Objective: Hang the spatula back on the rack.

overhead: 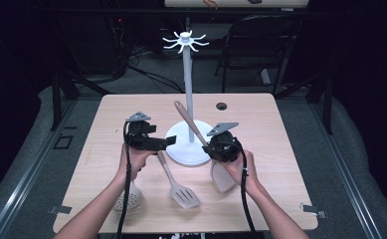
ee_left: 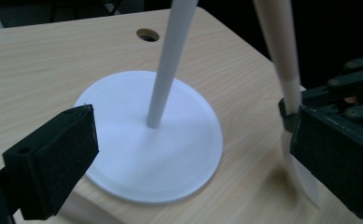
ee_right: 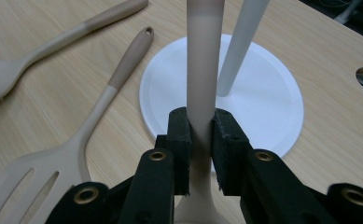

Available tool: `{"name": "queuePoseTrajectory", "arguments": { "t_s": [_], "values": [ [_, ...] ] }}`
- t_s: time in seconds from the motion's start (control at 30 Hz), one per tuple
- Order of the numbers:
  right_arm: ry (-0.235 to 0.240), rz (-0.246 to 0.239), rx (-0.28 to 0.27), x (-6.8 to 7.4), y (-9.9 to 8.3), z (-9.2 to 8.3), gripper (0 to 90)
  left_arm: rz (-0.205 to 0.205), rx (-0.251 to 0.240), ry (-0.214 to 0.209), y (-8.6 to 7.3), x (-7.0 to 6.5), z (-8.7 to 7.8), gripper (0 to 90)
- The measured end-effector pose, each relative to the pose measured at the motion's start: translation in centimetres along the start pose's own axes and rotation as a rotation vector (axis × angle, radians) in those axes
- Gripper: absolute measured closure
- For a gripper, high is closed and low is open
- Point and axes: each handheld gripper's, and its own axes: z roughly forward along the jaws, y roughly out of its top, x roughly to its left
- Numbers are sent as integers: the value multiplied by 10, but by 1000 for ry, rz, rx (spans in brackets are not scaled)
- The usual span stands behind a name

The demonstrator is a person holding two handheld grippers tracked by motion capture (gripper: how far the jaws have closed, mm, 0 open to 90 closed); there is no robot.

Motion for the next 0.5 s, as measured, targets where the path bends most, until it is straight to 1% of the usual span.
{"name": "queuePoseTrajectory", "arguments": {
  "t_s": [0.07,0.13,0.2,0.23,0.3,0.43,0.5],
  "values": [
    [9,3,-5,2,4,2,787,8,-3,-22,1,-6,5,37],
    [11,-2,-8,4,6,5,787,12,-8,-29,2,-11,9,74],
    [18,-9,-9,6,8,7,787,17,-16,-47,4,-13,11,115],
    [17,-15,-4,7,9,7,787,7,-23,-57,4,-15,12,147],
    [14,-14,-15,9,9,8,787,1,-30,-76,6,-17,13,177],
    [16,-12,-31,10,9,7,787,4,-44,-116,6,-22,16,258],
    [11,-15,-28,11,10,6,787,0,-44,-130,6,-24,18,311]
  ]
}}
